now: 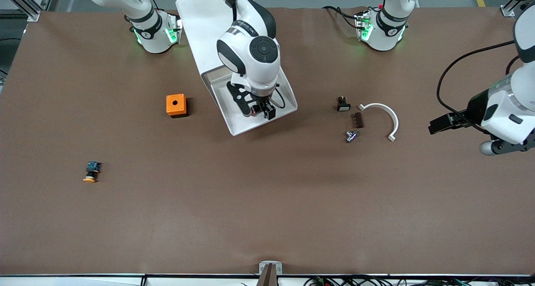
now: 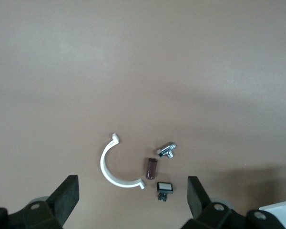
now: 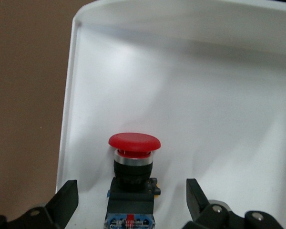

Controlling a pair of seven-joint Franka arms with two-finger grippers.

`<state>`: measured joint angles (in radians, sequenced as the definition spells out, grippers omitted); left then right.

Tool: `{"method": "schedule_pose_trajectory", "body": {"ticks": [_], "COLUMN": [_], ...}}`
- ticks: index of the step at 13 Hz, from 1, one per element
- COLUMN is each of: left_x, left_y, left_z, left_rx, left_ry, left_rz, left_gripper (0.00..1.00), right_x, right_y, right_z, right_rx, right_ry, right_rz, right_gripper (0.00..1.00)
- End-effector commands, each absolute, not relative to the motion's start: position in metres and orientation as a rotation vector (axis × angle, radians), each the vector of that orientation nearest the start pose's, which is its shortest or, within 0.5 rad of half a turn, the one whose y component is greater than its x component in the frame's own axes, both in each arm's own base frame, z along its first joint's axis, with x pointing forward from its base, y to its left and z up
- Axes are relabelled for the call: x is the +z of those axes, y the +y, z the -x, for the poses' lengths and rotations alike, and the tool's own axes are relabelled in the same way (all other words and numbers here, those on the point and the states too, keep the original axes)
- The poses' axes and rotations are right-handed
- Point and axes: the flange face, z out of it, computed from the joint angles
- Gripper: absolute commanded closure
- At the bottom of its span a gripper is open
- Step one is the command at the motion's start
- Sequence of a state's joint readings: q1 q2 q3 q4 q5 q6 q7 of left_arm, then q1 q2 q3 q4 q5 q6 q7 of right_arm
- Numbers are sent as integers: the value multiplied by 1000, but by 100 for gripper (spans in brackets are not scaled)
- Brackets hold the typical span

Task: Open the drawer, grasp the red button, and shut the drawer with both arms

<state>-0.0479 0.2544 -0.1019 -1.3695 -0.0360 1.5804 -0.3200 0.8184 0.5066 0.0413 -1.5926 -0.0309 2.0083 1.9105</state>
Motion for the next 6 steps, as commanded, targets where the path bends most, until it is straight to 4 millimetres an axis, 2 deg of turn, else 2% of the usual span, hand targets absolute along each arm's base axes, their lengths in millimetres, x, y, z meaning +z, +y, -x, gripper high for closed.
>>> {"method": "schedule_pose_trajectory", "body": {"ticks": [1, 2, 3, 6], "left_x": [537, 524, 512, 473], "left_y": [-113, -129, -147, -201], "left_z": [-614, -613, -612, -604], "left_rx": [23, 5, -9, -31], "left_ry": [-288, -339, -394, -510], "left_rz": [3175, 3176, 3182, 3195], "left_gripper": [0, 0, 0, 0], "right_x": [332, 333, 336, 354], "right_y": [520, 520, 520, 521], "right_z": [-445, -446, -448, -458], "right_rx": [-25, -23, -22, -18], "right_ry": [1627, 1625, 1617, 1614], "right_rz": [2790, 2789, 2788, 2746], "right_gripper": [5, 21, 42, 90]}}
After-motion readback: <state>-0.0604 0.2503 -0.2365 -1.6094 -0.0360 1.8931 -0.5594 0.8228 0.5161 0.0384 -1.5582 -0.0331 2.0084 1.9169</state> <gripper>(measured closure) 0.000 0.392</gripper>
